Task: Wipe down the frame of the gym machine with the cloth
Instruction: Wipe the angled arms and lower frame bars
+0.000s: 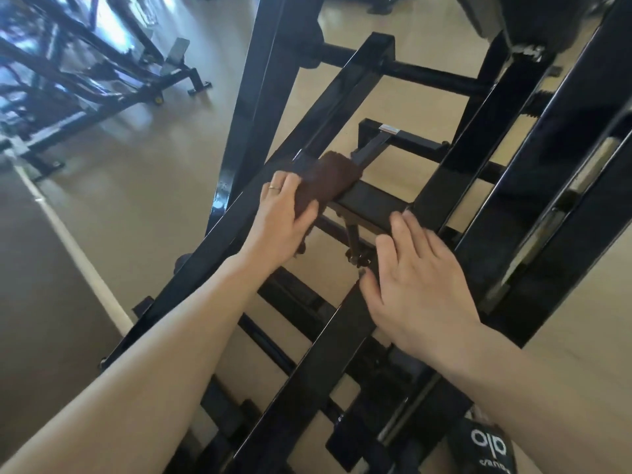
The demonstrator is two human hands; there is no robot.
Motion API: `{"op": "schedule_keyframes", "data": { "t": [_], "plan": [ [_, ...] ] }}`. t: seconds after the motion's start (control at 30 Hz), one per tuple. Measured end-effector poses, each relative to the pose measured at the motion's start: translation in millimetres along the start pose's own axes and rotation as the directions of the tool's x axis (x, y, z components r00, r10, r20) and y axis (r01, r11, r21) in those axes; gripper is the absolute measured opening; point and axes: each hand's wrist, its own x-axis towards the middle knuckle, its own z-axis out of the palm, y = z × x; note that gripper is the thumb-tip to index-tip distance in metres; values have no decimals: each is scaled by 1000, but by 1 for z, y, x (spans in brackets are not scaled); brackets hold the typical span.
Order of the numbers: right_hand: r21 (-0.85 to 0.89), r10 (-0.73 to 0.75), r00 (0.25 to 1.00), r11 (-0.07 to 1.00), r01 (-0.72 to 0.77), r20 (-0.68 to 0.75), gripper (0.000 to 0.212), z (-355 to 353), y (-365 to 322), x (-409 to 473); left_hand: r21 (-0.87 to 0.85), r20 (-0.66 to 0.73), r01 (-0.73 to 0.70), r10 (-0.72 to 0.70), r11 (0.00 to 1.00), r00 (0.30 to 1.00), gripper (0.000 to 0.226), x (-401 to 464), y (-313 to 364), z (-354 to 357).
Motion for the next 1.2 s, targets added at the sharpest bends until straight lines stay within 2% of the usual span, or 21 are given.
{"op": "schedule_keyframes", "data": {
  "t": [0.07,0.13,0.2,0.37,0.47,0.57,0.7,0.8,0.9,1.0,1.1,1.2],
  "plan": [
    [-21,-17,1000,1000,17,-4,46,1,2,-2,-10,132,-14,16,1000,991,28,-34,-11,3],
    [-41,-23,1000,999,23,-6,49,2,2,-2,71,307,-140,112,988,945,32,-79,-17,12],
    [-36,-28,1000,999,28,-6,52,5,-1,-4,131,374,-250,186,959,909,36,-112,-18,24],
    [3,-26,1000,1000,26,-6,54,10,-9,-6,82,301,-192,160,978,940,34,-126,-11,33],
    [3,-22,999,1000,23,-32,55,11,-8,-5,194,296,-187,125,963,947,36,-123,-26,28],
    [-13,-43,998,999,42,-37,58,13,-9,-5,271,141,-19,-20,962,990,37,-101,-52,12],
    [-78,-45,998,996,41,-46,59,19,-10,-4,252,74,91,-112,964,991,35,-94,-47,15],
    [-96,-60,996,994,54,-63,59,19,-9,-5,188,155,-29,0,982,988,30,-115,-27,25],
    [-88,-59,995,995,52,-79,59,19,-10,-5,42,248,-126,112,991,962,32,-144,-18,34],
    [-89,-56,993,995,47,-102,61,21,-9,-4,122,245,-169,135,978,960,39,-141,-26,33],
    [-96,-56,995,994,48,-79,64,21,-10,-3,230,71,29,-47,973,996,37,-115,-48,18],
    [-111,-54,996,993,45,-76,67,24,-10,-3,309,5,89,-96,947,995,40,-105,-59,15]
  ]
}}
